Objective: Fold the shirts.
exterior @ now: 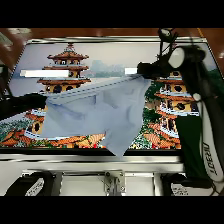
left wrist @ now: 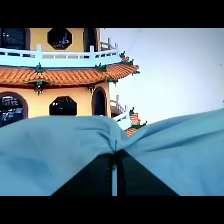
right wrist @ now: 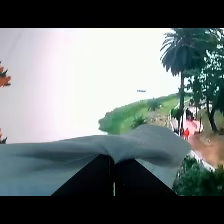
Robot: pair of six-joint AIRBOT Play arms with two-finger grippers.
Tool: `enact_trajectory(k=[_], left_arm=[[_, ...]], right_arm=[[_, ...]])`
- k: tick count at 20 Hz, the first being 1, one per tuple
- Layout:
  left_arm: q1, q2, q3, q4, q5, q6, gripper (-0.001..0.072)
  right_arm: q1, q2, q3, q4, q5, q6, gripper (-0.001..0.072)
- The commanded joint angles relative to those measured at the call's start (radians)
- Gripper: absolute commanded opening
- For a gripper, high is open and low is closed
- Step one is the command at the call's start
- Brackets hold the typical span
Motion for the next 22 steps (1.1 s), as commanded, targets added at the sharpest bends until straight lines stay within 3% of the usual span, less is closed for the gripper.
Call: enact_trajectory(k=[1,4,8,9,10,11,12,15,18,22], left_arm=[[0.000,-0.217,-0.045,-0.072,0.250,0.002,0.0044],[0.000,-0.354,-0.045,-0.109,0.293,0.001,0.0044],[0.001,-0.440,-0.045,-0.174,0.204,-0.002,0.0049],[0.006,-0.438,-0.044,-0.173,0.184,-0.001,0.0126],[0.021,-0.433,-0.035,-0.170,0.154,-0.001,0.0340],[0.051,-0.430,-0.009,-0.147,0.092,-0.002,0.0596],[0.093,-0.426,0.032,-0.114,-0.004,-0.002,0.0639],[0.272,-0.412,0.165,-0.036,-0.295,0.030,0.0638],[0.459,-0.381,0.152,-0.039,-0.484,0.083,0.0637],[0.655,-0.380,-0.028,-0.168,-0.545,0.210,0.0646]], right_arm=[[-0.018,-0.155,0.000,0.008,-0.195,0.052,0.0058],[-0.017,-0.216,0.000,0.073,-0.187,0.052,0.0058],[-0.017,-0.267,0.000,0.196,-0.171,0.051,0.0087],[-0.017,-0.267,0.000,0.208,-0.173,0.051,0.0229],[-0.018,-0.265,0.001,0.209,-0.172,0.049,0.0517],[-0.023,-0.252,0.001,0.211,-0.155,0.027,0.0635],[-0.031,-0.234,0.001,0.206,-0.130,-0.009,0.0634],[-0.084,-0.151,0.001,0.106,0.011,-0.116,0.0634],[-0.174,-0.103,0.000,-0.004,0.252,-0.206,0.0633],[-0.332,-0.104,-0.059,0.240,0.375,-0.348,0.0633]])
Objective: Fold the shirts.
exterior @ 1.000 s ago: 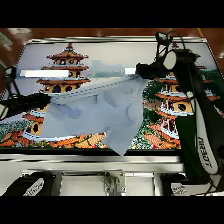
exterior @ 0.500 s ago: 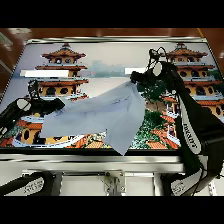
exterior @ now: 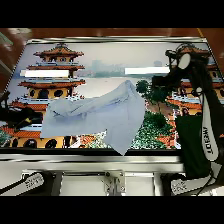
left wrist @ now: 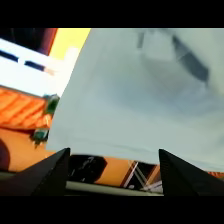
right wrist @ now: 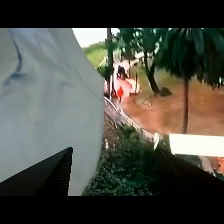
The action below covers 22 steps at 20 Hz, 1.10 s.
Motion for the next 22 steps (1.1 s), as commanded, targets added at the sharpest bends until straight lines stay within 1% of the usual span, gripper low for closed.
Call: enact_trajectory(k=[1,3,6,11,14,17,18,21,22], left_arm=[[0.164,0.005,-0.124,-0.114,-0.084,0.105,0.0671],[0.192,0.005,-0.187,-0.123,-0.016,0.115,0.0672],[0.191,-0.024,-0.251,-0.124,0.059,0.114,0.0673],[0.191,-0.092,-0.272,-0.151,0.111,0.114,0.0673],[0.190,-0.095,-0.273,-0.192,0.175,0.114,0.0670],[0.158,-0.100,-0.273,-0.212,0.251,0.109,0.0647],[0.141,-0.105,-0.273,-0.227,0.275,0.109,0.0590],[0.069,-0.144,-0.272,-0.254,0.328,0.073,0.0370],[0.044,-0.157,-0.272,-0.261,0.329,0.073,0.0218]], right_arm=[[-0.125,0.011,-0.058,0.201,0.126,-0.130,0.0633],[-0.166,0.011,-0.104,0.290,0.113,-0.177,0.0633],[-0.180,0.011,-0.157,0.303,0.090,-0.218,0.0633],[-0.179,0.011,-0.204,0.342,0.034,-0.238,0.0633],[-0.179,0.011,-0.204,0.347,0.031,-0.240,0.0633],[-0.179,0.011,-0.204,0.359,0.031,-0.239,0.0633],[-0.179,0.011,-0.204,0.372,0.031,-0.239,0.0633],[-0.179,0.011,-0.204,0.381,0.031,-0.216,0.0634],[-0.179,0.011,-0.204,0.377,0.032,-0.205,0.0634]])
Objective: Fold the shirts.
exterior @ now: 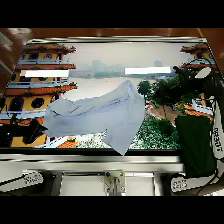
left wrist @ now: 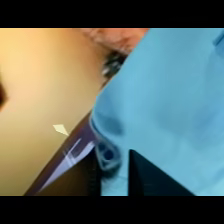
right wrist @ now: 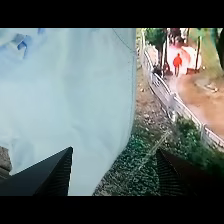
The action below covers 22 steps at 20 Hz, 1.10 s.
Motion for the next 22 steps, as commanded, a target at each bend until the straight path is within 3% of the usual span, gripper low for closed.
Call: enact_trajectory(k=[1,2,7,11,18,19,21,22], left_arm=[[-0.082,-0.036,-0.002,-0.027,0.049,-0.023,0.0092],[-0.102,-0.035,-0.002,-0.027,0.048,-0.021,0.0049],[-0.120,-0.028,0.001,-0.027,-0.012,0.008,0.0044],[-0.120,0.012,0.001,-0.027,-0.041,0.017,0.0044],[-0.120,0.062,0.001,-0.028,-0.057,0.035,0.0044],[-0.120,0.064,0.001,-0.031,-0.059,0.036,0.0044],[-0.121,0.072,0.001,-0.031,-0.065,0.040,0.0044],[-0.120,0.092,0.002,-0.033,-0.066,0.053,0.0043]], right_arm=[[0.000,0.000,-0.002,-0.006,0.002,0.035,0.0634],[0.000,0.000,-0.012,-0.017,0.021,0.036,0.0634],[-0.006,0.000,-0.255,0.006,0.081,0.018,0.0634],[0.027,0.000,-0.403,0.135,-0.050,0.020,0.0634],[0.248,-0.011,-0.441,0.129,-0.365,0.123,0.0633],[0.263,-0.013,-0.441,0.130,-0.371,0.131,0.0566],[0.268,-0.004,-0.439,0.146,-0.356,0.130,0.0084],[0.267,0.017,-0.438,0.155,-0.350,0.117,0.0058]])
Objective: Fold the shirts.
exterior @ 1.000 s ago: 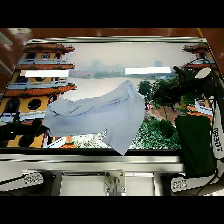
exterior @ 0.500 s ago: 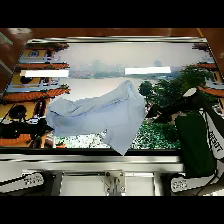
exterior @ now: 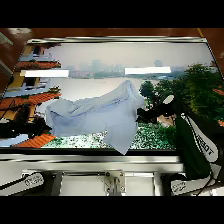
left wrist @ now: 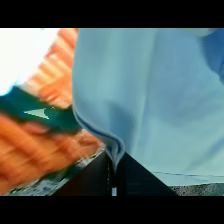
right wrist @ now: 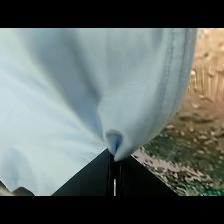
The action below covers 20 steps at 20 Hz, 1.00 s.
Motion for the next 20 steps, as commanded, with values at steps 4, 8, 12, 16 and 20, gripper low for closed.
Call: enact_trajectory(k=[4,8,12,16,20], left_arm=[[-0.001,0.229,0.102,-0.024,-0.007,0.022,0.0043],[0.000,0.536,0.438,-0.056,0.087,-0.037,0.0043],[0.000,0.713,0.855,-0.056,0.221,-0.048,0.0043],[0.000,0.774,1.099,-0.045,0.141,-0.099,0.0043],[0.000,0.839,1.149,-0.011,-0.008,-0.151,0.0043]], right_arm=[[0.028,0.228,0.111,0.008,-0.029,-0.174,0.0057],[0.029,0.488,0.443,-0.106,-0.101,-0.186,0.0057],[0.029,0.656,0.824,-0.311,-0.166,0.017,0.0056],[0.029,0.769,1.011,-0.459,-0.044,0.087,0.0057],[0.029,0.883,1.020,-0.524,0.193,0.129,0.0057]])
